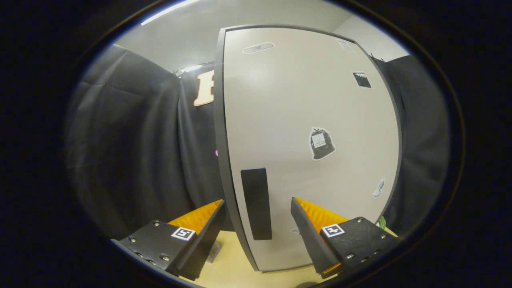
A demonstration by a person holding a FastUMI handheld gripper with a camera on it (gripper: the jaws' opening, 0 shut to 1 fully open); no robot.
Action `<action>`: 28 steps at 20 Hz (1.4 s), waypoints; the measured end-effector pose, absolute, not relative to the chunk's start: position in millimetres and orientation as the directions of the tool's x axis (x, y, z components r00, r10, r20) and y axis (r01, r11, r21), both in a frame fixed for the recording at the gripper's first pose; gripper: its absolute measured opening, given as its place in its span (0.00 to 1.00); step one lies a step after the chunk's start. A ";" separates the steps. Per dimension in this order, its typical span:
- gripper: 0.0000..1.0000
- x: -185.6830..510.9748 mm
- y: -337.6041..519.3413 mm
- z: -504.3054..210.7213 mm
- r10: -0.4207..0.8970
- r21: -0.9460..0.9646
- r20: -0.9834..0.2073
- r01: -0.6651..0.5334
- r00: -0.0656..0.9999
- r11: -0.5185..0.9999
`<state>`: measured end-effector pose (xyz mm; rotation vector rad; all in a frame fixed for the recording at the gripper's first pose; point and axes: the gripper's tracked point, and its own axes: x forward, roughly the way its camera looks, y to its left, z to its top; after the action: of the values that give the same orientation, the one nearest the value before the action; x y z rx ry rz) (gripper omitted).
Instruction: Open the shoe cabinet door, grab the shoes and put them into the shoe cabinet, then close the shoe cabinet door.
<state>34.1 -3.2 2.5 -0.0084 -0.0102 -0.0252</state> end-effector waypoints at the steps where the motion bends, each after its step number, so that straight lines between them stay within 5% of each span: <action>1: 0.99 36.4 -3.7 2.9 -0.031 -0.010 0.013 0.031 0.999 0.999; 6: 0.81 47.2 -5.7 1.2 -0.043 -0.021 0.003 0.043 0.999 0.999; 11: 0.49 54.1 -4.9 -2.1 -0.044 -0.018 0.000 0.044 0.999 0.999; 13: 0.49 46.2 -2.0 0.3 -0.035 -0.020 0.003 0.035 0.999 0.999; 15: 0.34 56.0 -1.6 -3.0 -0.042 -0.034 0.005 0.042 0.999 0.999; 28: 0.29 21.4 -7.1 -1.4 -0.021 0.002 0.000 0.021 1.000 1.000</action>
<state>21.4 -7.1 -1.4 0.0019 -0.0001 -0.0206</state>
